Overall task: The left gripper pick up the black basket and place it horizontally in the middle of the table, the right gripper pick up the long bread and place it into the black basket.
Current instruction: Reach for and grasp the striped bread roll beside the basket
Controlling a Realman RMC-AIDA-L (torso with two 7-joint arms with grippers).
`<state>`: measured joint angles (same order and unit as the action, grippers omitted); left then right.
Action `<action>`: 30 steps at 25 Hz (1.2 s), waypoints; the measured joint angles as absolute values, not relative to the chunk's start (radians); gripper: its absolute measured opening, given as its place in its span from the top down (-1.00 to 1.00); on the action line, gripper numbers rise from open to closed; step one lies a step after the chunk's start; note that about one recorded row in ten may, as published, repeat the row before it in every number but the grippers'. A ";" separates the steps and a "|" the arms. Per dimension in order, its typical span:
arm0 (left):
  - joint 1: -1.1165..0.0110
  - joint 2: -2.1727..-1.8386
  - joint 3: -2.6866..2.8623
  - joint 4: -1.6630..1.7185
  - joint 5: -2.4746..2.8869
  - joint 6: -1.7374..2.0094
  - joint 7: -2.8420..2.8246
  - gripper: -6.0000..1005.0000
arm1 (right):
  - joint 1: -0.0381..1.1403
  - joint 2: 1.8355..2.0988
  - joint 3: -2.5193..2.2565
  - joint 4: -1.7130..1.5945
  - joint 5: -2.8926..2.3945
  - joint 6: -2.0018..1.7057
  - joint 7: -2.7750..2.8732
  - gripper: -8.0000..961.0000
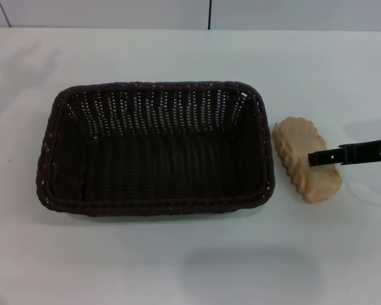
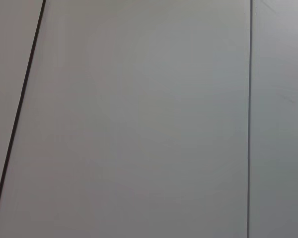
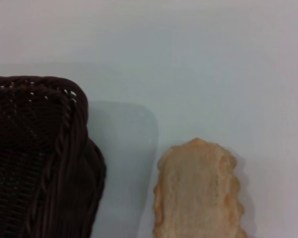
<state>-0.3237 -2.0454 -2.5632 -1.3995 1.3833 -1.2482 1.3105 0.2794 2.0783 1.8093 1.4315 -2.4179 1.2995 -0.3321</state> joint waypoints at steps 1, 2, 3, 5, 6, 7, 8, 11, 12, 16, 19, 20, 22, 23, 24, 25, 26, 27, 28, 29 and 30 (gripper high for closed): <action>-0.324 -2.045 -2.563 -1.400 1.383 -1.248 1.310 0.05 | 0.280 2.078 1.809 1.425 -2.407 1.293 -0.336 -0.63; -0.327 -2.044 -2.563 -1.400 1.383 -1.249 1.310 0.05 | 0.282 2.079 1.808 1.411 -2.390 1.287 -0.345 -0.63; -0.327 -2.044 -2.563 -1.400 1.383 -1.249 1.310 0.05 | 0.282 2.079 1.808 1.411 -2.390 1.287 -0.345 -0.63; -0.328 -2.043 -2.563 -1.400 1.383 -1.249 1.309 0.05 | 0.287 2.079 1.806 1.393 -2.379 1.277 -0.357 -0.63; -0.329 -2.043 -2.563 -1.400 1.383 -1.249 1.308 0.05 | 0.289 2.079 1.806 1.382 -2.374 1.272 -0.361 -0.63; -0.330 -2.041 -2.563 -1.401 1.383 -1.249 1.305 0.05 | 0.293 2.079 1.805 1.365 -2.363 1.265 -0.370 -0.63; -0.330 -2.041 -2.563 -1.401 1.383 -1.249 1.305 0.05 | 0.293 2.079 1.805 1.365 -2.363 1.265 -0.370 -0.63; -0.330 -2.040 -2.563 -1.404 1.382 -1.251 1.304 0.05 | 0.297 2.079 1.804 1.343 -2.353 1.258 -0.379 -0.63; -0.329 -2.040 -2.565 -1.409 1.380 -1.257 1.303 0.05 | 0.297 2.079 1.804 1.336 -2.352 1.254 -0.384 -0.63; -0.328 -2.042 -2.567 -1.416 1.379 -1.261 1.302 0.05 | 0.297 2.080 1.804 1.328 -2.347 1.252 -0.390 -0.63; -0.327 -2.044 -2.568 -1.418 1.378 -1.264 1.302 0.05 | 0.297 2.080 1.804 1.321 -2.345 1.252 -0.391 -0.63; -0.325 -2.046 -2.568 -1.420 1.378 -1.264 1.302 0.05 | 0.298 2.080 1.804 1.319 -2.345 1.252 -0.391 -0.63; -0.323 -2.048 -2.568 -1.425 1.377 -1.265 1.301 0.05 | 0.300 2.079 1.804 1.315 -2.345 1.252 -0.392 -0.63; -0.322 -2.048 -2.569 -1.428 1.377 -1.266 1.301 0.05 | 0.300 2.079 1.804 1.314 -2.345 1.251 -0.392 -0.63; -0.321 -2.049 -2.569 -1.430 1.377 -1.267 1.301 0.05 | 0.300 2.079 1.804 1.311 -2.345 1.251 -0.393 -0.63; -0.321 -2.050 -2.570 -1.432 1.377 -1.269 1.300 0.05 | 0.300 2.078 1.804 1.308 -2.345 1.251 -0.393 -0.63; -0.321 -2.050 -2.570 -1.432 1.377 -1.269 1.300 0.05 | 0.300 2.078 1.804 1.308 -2.345 1.251 -0.393 -0.63; -0.320 -2.051 -2.572 -1.435 1.376 -1.272 1.300 0.05 | 0.300 2.078 1.803 1.305 -2.345 1.251 -0.394 -0.63; -0.320 -2.051 -2.572 -1.435 1.376 -1.272 1.300 0.05 | 0.300 2.078 1.803 1.305 -2.345 1.251 -0.394 -0.63; -0.319 -2.052 -2.573 -1.437 1.375 -1.272 1.300 0.05 | 0.300 2.078 1.802 1.305 -2.345 1.250 -0.396 -0.63; -0.319 -2.052 -2.573 -1.437 1.375 -1.272 1.300 0.05 | 0.301 2.078 1.802 1.305 -2.345 1.250 -0.398 -0.63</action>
